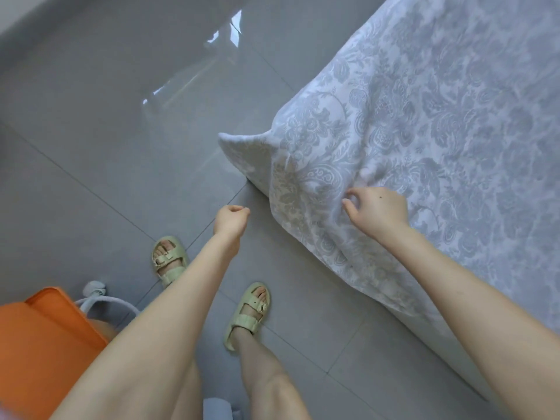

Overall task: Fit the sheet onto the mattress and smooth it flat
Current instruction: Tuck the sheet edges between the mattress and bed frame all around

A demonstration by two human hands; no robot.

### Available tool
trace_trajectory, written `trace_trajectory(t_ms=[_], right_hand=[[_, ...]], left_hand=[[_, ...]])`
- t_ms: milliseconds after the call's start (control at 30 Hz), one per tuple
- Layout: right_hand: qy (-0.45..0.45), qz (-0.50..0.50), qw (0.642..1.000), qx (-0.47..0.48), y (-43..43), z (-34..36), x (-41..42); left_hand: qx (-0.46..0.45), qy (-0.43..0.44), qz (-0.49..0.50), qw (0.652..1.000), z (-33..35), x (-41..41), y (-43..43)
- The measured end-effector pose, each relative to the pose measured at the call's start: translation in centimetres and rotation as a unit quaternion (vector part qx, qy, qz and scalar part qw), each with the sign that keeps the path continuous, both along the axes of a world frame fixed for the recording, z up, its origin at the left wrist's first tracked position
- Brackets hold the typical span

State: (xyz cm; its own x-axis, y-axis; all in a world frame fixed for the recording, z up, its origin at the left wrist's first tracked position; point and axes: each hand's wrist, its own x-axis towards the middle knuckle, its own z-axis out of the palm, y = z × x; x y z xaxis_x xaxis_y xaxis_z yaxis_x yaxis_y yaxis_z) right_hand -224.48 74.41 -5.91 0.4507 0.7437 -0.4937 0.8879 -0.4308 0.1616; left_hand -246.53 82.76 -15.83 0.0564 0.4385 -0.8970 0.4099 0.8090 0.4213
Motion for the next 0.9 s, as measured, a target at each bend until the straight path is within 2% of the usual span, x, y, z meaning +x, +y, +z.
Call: trace_trajectory(t_ms=[100,400,733,900], right_hand=[[0.023,-0.056,0.998,0.027,4.5,2.7,-0.7],[0.07,-0.205,0.974,0.067,16.6,10.7,-0.1],[0.097,-0.359,0.919,0.135,28.0,16.3,11.3],[0.12,-0.392,0.9,0.146,35.0,18.0,17.3]], left_hand=[[0.016,-0.026,0.005,1.0,3.8,-0.7,4.8],[0.081,-0.05,-0.091,0.991,16.9,0.1,20.3],[0.107,-0.087,-0.217,0.967,26.1,14.2,38.6],[0.134,-0.09,-0.26,0.952,30.0,22.5,48.0]])
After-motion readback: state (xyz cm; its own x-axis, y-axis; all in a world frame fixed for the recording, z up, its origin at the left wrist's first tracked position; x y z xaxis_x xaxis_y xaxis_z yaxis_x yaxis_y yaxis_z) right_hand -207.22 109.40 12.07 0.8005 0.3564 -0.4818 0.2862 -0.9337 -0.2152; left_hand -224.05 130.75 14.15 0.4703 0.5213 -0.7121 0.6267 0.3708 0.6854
